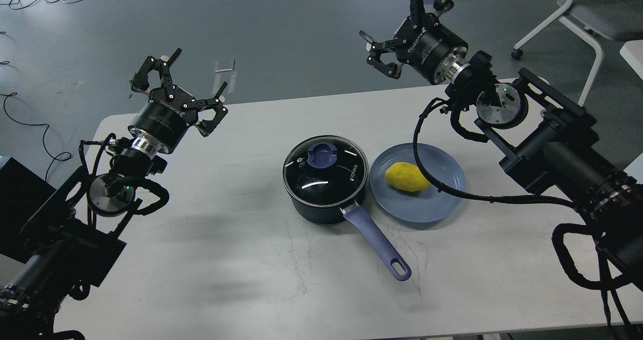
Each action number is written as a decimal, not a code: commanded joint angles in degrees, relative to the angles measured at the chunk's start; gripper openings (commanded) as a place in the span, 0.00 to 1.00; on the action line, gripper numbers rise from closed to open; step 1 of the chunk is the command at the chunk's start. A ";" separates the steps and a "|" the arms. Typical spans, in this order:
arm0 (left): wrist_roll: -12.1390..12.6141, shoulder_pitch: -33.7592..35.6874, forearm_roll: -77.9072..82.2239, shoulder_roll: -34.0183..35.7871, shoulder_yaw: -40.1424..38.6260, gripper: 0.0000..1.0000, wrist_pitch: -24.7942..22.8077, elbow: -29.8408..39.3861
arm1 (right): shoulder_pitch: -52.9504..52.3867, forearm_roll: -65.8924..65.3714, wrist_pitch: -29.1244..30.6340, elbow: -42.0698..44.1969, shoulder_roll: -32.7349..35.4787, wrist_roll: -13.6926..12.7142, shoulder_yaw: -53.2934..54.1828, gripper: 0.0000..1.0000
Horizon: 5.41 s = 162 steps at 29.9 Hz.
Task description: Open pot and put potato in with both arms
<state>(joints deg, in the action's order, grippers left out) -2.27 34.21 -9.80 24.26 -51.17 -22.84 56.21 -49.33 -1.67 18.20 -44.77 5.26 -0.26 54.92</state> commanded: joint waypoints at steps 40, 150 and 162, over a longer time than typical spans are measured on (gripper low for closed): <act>-1.51 -0.02 1.36 0.61 -0.51 0.98 2.71 -0.32 | 2.13 -2.99 -0.09 -2.78 3.62 0.00 -2.71 1.00; -20.67 11.67 132.68 -9.14 34.91 0.98 42.79 -3.30 | 7.40 -2.99 -0.97 -1.99 15.57 0.53 -4.21 1.00; -20.67 11.58 132.23 -10.02 35.96 0.98 42.97 -7.17 | 7.66 -2.99 -0.88 -1.99 15.66 0.53 -4.21 1.00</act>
<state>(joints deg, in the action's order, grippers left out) -22.94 45.96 122.41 14.25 -15.59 20.11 49.21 -41.70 -4.66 17.23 -46.74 20.84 0.27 50.71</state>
